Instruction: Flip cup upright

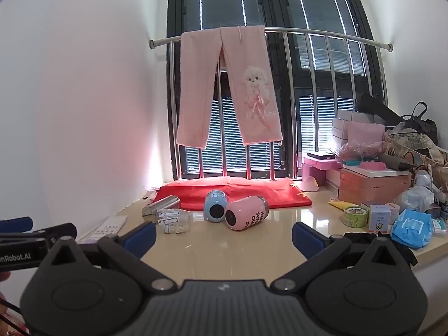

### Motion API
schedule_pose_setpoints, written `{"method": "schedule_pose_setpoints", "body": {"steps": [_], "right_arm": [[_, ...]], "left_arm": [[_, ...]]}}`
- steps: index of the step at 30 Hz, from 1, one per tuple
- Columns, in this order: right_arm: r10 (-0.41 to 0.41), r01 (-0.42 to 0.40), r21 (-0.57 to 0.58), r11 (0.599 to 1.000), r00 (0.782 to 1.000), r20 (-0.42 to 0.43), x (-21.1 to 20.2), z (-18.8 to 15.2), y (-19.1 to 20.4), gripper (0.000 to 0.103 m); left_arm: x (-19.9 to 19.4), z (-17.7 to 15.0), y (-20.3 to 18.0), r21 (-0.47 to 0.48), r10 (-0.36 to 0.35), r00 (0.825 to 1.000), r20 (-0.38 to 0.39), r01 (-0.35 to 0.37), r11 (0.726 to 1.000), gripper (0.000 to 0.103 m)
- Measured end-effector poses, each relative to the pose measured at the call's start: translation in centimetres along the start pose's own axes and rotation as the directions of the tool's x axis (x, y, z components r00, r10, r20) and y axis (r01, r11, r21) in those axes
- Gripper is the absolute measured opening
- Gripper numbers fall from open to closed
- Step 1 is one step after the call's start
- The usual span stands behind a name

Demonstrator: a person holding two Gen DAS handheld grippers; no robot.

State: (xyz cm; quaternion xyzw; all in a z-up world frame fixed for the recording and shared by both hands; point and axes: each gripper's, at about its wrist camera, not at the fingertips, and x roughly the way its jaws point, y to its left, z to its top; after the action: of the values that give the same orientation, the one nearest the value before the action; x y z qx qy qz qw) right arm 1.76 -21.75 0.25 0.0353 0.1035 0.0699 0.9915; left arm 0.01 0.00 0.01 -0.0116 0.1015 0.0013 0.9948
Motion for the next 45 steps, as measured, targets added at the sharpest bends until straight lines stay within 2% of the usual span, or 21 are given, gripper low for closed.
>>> {"method": "schedule_pose_setpoints", "body": {"steps": [45], "right_arm": [[0.001, -0.001, 0.001, 1.000, 1.000, 0.001, 0.07, -0.07, -0.04, 0.103]], "left_arm": [[0.24, -0.11, -0.40, -0.007, -0.002, 1.000, -0.001, 0.002, 1.000, 0.103]]}}
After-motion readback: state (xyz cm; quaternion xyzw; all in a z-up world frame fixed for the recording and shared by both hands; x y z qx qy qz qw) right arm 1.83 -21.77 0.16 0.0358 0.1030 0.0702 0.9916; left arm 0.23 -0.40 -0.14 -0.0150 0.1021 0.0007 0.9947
